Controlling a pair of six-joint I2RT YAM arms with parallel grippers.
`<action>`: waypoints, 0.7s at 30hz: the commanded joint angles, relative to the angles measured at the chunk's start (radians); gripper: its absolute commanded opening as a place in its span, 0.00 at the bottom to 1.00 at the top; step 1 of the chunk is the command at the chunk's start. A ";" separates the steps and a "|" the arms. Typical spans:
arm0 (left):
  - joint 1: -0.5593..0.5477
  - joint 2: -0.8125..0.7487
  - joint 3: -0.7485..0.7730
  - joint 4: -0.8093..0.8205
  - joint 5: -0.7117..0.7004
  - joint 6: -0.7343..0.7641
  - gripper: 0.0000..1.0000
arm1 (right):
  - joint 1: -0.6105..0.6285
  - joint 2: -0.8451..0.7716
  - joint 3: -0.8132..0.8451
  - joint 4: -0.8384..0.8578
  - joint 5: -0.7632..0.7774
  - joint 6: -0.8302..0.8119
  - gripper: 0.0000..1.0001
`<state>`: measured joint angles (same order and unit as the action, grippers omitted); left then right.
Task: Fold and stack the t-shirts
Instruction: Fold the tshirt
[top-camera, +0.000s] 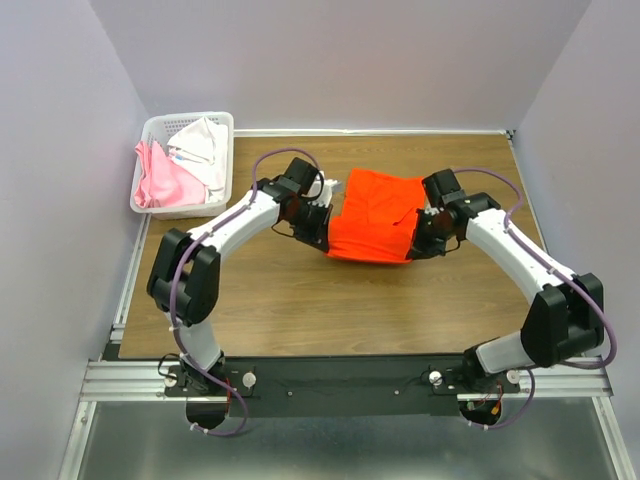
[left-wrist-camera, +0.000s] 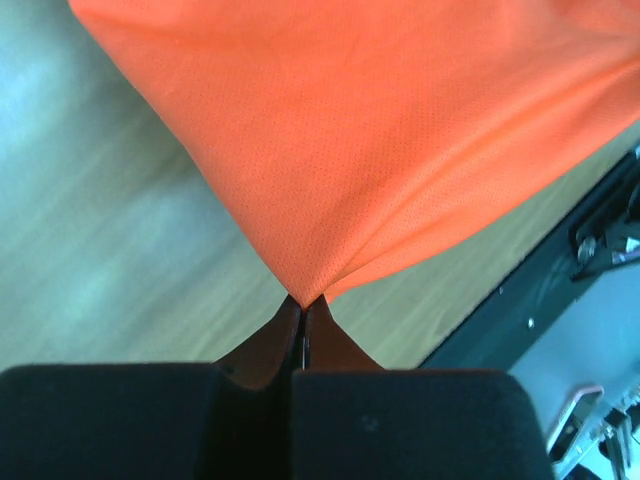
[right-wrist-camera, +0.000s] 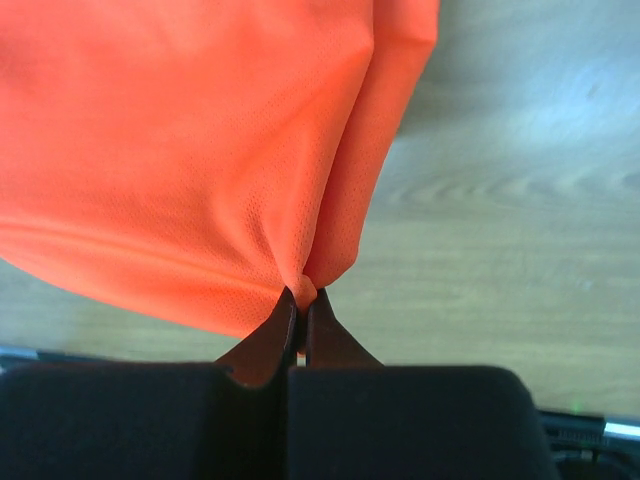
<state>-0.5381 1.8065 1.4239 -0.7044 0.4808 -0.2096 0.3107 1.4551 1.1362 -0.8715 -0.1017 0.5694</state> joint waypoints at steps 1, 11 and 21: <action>0.018 -0.116 -0.074 -0.102 0.015 0.009 0.00 | 0.060 -0.056 0.023 -0.159 0.062 0.092 0.00; 0.018 -0.222 -0.128 -0.072 0.163 -0.070 0.00 | 0.105 -0.121 0.082 -0.235 0.096 0.192 0.00; 0.055 -0.035 0.035 -0.087 0.237 0.007 0.00 | 0.102 0.039 0.259 -0.239 0.266 0.172 0.00</action>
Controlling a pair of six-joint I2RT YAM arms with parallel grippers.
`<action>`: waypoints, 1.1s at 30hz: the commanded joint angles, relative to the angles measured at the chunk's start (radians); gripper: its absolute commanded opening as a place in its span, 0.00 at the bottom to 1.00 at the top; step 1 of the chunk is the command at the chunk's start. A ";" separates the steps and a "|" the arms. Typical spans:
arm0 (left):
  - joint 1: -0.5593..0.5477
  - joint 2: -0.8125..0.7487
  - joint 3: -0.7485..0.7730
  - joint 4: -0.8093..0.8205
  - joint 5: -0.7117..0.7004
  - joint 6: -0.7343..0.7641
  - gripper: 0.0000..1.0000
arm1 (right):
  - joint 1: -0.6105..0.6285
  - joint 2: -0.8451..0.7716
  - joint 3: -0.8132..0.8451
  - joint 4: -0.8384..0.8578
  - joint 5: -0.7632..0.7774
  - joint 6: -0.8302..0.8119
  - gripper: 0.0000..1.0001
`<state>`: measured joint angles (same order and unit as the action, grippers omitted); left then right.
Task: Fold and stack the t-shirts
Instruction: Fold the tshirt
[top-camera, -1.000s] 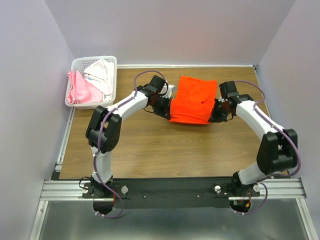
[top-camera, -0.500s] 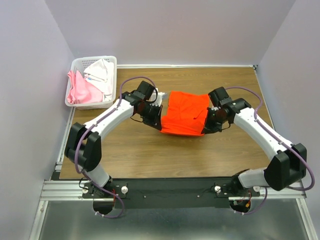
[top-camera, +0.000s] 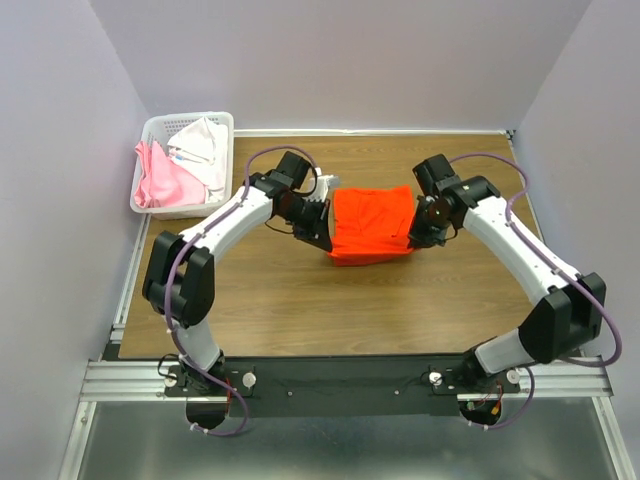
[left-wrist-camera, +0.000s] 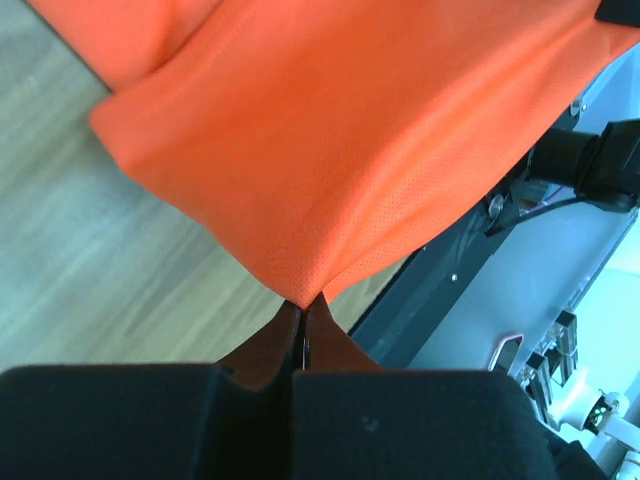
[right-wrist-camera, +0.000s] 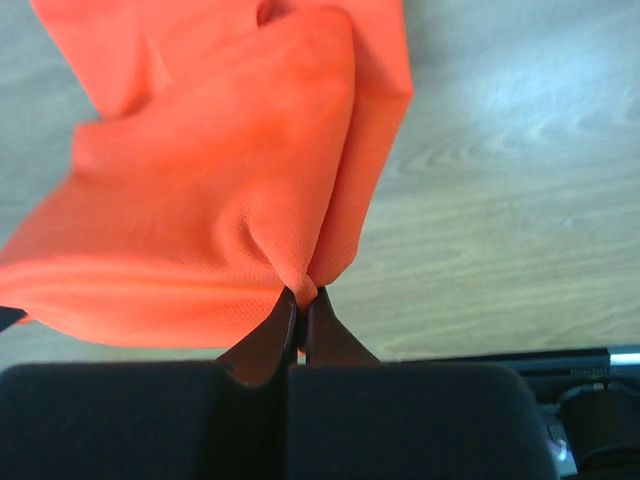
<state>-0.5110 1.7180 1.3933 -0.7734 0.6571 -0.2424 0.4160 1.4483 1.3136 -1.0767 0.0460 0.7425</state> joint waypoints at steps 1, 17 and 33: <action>0.031 0.064 0.076 -0.020 0.068 0.046 0.00 | -0.003 0.061 0.097 -0.034 0.139 -0.008 0.00; 0.094 0.334 0.358 -0.021 0.125 0.048 0.00 | -0.065 0.366 0.387 0.024 0.230 -0.100 0.00; 0.143 0.606 0.733 -0.024 0.139 -0.044 0.00 | -0.164 0.604 0.677 0.047 0.206 -0.204 0.00</action>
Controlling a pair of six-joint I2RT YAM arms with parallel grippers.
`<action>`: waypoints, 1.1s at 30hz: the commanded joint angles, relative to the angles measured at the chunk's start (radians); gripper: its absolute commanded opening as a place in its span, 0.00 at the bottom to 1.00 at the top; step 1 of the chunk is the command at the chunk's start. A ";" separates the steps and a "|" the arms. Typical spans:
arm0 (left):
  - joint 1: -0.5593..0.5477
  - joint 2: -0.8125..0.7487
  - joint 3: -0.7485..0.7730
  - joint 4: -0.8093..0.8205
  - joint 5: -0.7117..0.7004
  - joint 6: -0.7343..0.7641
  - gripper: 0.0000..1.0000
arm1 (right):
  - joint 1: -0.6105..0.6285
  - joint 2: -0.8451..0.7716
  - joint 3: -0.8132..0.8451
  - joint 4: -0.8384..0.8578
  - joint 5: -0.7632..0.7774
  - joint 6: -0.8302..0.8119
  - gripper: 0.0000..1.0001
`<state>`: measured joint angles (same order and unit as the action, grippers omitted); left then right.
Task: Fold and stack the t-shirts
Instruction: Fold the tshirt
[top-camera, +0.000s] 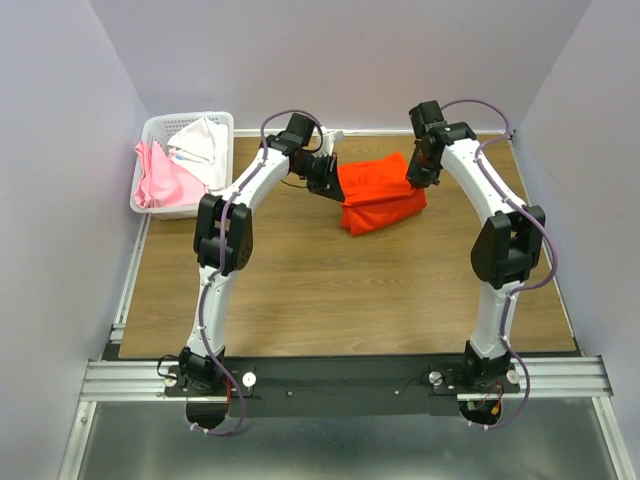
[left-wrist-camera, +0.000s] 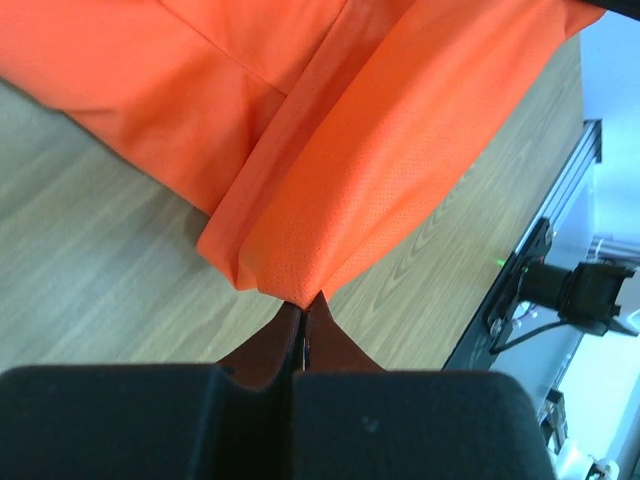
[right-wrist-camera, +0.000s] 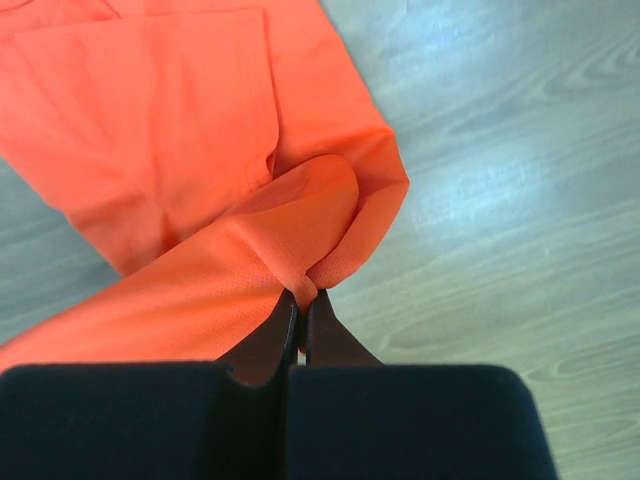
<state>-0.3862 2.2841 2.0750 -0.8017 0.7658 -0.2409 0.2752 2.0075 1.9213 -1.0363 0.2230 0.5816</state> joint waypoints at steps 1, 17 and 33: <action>0.020 0.060 0.074 0.009 0.033 -0.055 0.00 | -0.025 0.059 0.082 0.008 0.026 -0.046 0.00; 0.029 -0.047 -0.087 0.065 0.020 -0.045 0.00 | -0.031 -0.030 -0.114 -0.001 -0.194 -0.089 0.00; 0.012 -0.561 -0.748 0.116 -0.082 -0.026 0.00 | 0.117 -0.374 -0.516 -0.100 -0.335 -0.017 0.00</action>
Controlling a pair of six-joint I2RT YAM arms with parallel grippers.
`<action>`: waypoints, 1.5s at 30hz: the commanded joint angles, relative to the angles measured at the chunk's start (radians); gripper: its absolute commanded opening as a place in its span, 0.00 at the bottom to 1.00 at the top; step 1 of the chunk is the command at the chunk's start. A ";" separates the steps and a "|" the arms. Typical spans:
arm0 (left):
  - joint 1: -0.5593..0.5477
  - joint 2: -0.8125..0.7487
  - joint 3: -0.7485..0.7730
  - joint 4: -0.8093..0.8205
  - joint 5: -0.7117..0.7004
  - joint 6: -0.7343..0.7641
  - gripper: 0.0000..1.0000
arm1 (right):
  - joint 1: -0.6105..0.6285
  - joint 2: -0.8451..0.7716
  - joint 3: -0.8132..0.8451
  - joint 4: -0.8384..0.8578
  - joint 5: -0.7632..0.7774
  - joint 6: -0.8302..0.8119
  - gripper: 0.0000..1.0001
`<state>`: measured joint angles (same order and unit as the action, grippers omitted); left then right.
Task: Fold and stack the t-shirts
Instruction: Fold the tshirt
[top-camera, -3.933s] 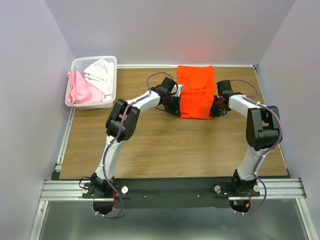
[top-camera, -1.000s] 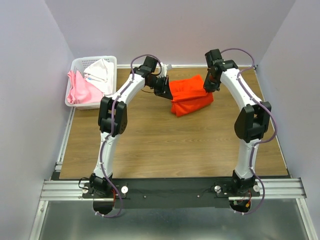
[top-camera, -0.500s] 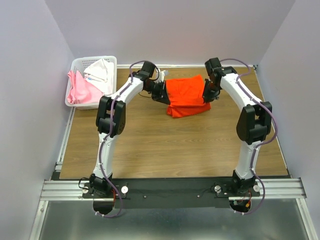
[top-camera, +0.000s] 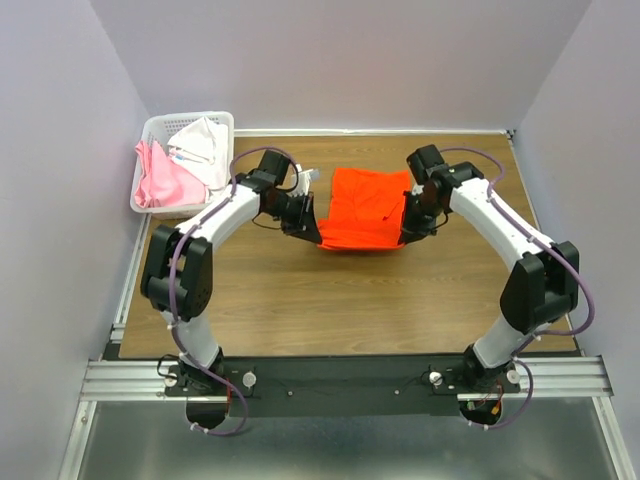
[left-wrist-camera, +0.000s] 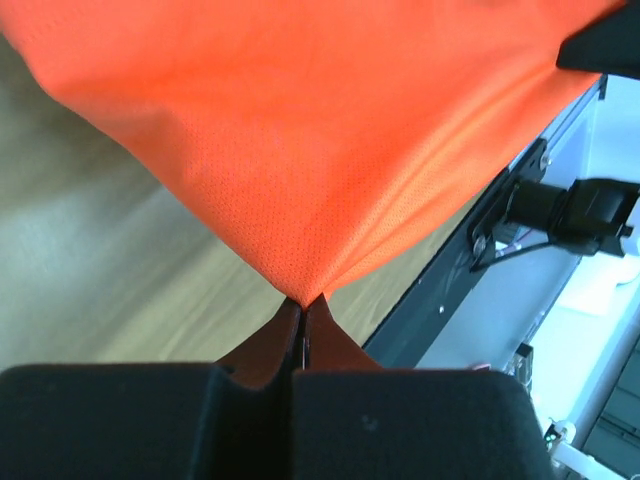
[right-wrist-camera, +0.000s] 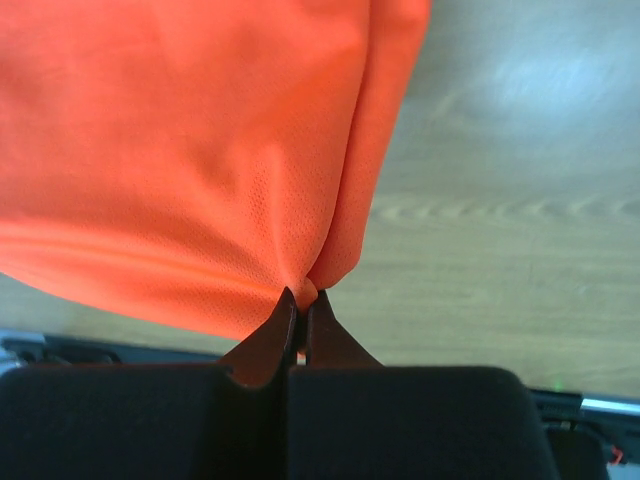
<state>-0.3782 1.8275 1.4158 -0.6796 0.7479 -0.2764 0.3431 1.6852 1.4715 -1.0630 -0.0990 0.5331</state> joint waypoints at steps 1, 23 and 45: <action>0.002 -0.129 -0.113 -0.003 -0.064 0.006 0.00 | 0.066 -0.064 -0.080 -0.080 -0.015 0.041 0.00; -0.024 -0.614 -0.411 -0.081 -0.048 -0.168 0.00 | 0.398 -0.298 -0.177 -0.215 -0.010 0.468 0.00; -0.024 -0.337 -0.201 -0.084 -0.044 -0.064 0.00 | 0.261 -0.159 -0.024 -0.268 0.145 0.363 0.00</action>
<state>-0.4015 1.4490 1.1675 -0.7567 0.7067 -0.3706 0.6491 1.4773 1.3960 -1.2804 -0.0147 0.9592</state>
